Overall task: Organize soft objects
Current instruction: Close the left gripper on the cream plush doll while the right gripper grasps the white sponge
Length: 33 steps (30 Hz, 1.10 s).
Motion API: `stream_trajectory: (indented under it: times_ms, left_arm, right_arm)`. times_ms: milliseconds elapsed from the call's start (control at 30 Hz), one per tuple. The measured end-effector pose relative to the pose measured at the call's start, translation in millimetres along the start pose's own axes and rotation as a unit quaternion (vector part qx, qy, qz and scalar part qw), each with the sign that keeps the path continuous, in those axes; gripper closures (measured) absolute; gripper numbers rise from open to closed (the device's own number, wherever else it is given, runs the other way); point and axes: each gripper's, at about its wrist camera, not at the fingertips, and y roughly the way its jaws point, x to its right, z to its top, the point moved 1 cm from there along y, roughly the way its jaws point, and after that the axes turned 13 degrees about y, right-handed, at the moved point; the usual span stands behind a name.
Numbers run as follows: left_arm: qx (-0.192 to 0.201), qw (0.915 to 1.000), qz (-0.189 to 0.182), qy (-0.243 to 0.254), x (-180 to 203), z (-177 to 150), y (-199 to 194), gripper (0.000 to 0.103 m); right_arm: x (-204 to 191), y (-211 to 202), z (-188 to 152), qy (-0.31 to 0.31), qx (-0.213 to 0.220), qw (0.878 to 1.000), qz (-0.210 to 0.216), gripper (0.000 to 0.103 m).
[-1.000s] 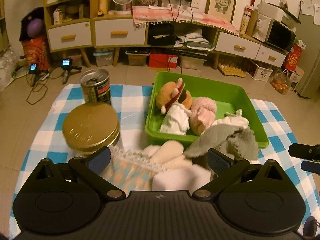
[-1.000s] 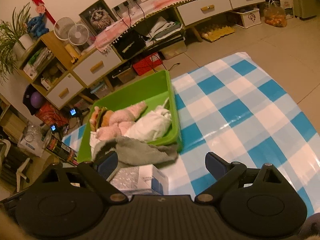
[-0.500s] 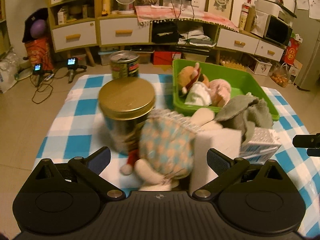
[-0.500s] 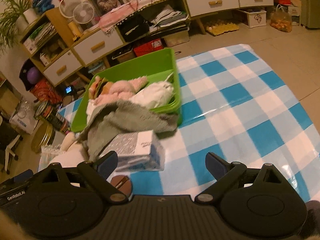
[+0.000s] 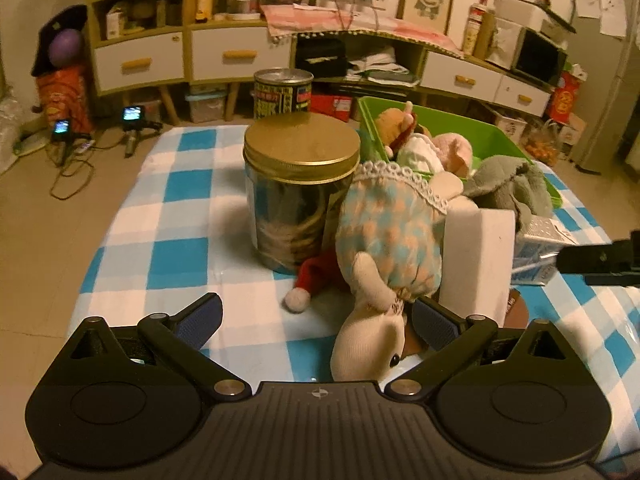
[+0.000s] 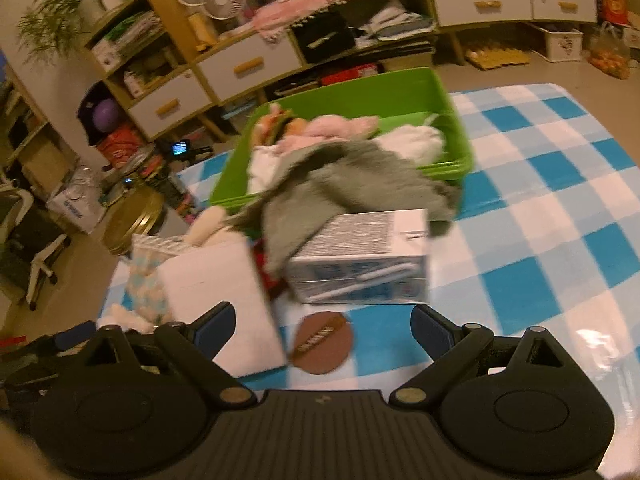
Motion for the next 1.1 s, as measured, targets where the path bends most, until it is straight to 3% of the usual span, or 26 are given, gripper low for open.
stream_trajectory:
  times_ms: [233,633,733,833,933,1100]
  left_arm:
    - [0.007,0.9993,-0.034,0.009,-0.7,-10.6,6.9,0.016]
    - [-0.007,0.9975,-0.066,0.023,13.0,-13.1,21.2,0.038]
    - [-0.010,0.9975,-0.067,0.020,12.9,-15.5,23.6,0.039]
    - [-0.009,0.9973,-0.072,0.013,11.5,-16.7,24.1,0.043]
    - [-0.009,0.9969,-0.077,0.013,12.6,-16.3,24.5,0.049]
    - [-0.008,0.9967,-0.078,0.019,17.2,-14.9,25.3,0.054]
  right_arm:
    - [-29.4,16.1,-16.7,-0.031,-0.004,0.999,0.042,0.022]
    - [-41.1,44.9,-24.0,-0.007,-0.016,0.999,0.040,0.023]
    - [-42.4,50.6,-24.6,-0.003,-0.021,0.999,0.042,0.023]
    - [-41.6,53.1,-24.6,-0.003,-0.019,0.999,0.040,0.030]
    - [-38.3,54.7,-23.1,-0.003,-0.024,0.999,0.043,0.046]
    - [-31.4,49.5,-21.0,0.007,-0.025,0.998,0.051,0.048]
